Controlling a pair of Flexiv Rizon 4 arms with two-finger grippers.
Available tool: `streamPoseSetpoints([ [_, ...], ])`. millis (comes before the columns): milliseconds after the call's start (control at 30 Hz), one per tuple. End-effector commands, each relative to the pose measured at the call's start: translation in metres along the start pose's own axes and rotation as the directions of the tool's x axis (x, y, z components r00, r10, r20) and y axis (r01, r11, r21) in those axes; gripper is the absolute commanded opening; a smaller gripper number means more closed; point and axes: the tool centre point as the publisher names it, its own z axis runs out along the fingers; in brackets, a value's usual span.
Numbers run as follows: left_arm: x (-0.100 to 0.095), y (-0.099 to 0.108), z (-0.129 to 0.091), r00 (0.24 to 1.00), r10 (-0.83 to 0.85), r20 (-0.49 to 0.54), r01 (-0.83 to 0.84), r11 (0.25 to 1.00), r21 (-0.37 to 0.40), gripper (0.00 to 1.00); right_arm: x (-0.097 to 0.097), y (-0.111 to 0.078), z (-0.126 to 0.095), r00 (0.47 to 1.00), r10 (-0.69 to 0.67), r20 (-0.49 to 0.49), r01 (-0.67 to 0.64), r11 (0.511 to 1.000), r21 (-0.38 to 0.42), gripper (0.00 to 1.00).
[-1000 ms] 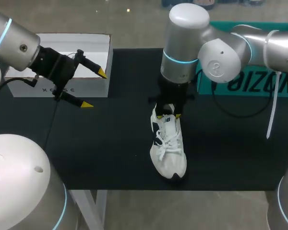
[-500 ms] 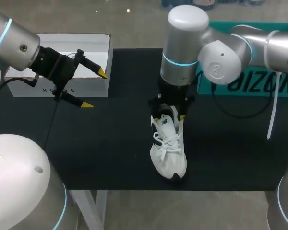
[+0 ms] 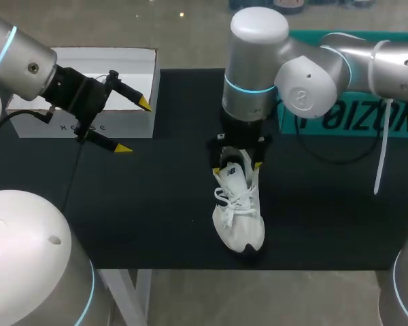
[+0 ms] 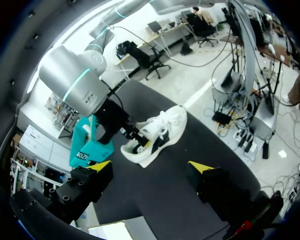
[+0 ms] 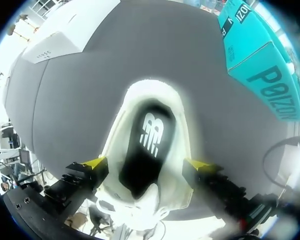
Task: Take the shoe out of the shoebox, open the shoe tongue, remove and reinsert the insole, then place the shoe into the shoebox
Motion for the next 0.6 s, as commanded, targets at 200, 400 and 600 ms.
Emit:
streamPoseSetpoints([
  [200,0.000,-0.001,-0.001,1.000,0.000,-0.003,0.000,1.000,-0.004,1.00,0.004,0.002,-0.021,1.000,-0.004,0.024,0.005,0.999,-0.050,1.00],
  [400,0.000,-0.001,-0.001,1.000,0.000,-0.003,0.000,1.000,-0.004,1.00,0.007,-0.005,-0.041,0.999,-0.015,0.044,0.019,0.996,-0.089,1.00],
  [600,0.000,-0.001,-0.001,1.000,0.000,-0.003,0.000,1.000,-0.004,1.00,0.006,-0.023,-0.059,0.999,-0.016,0.042,0.020,0.994,-0.106,1.00],
])
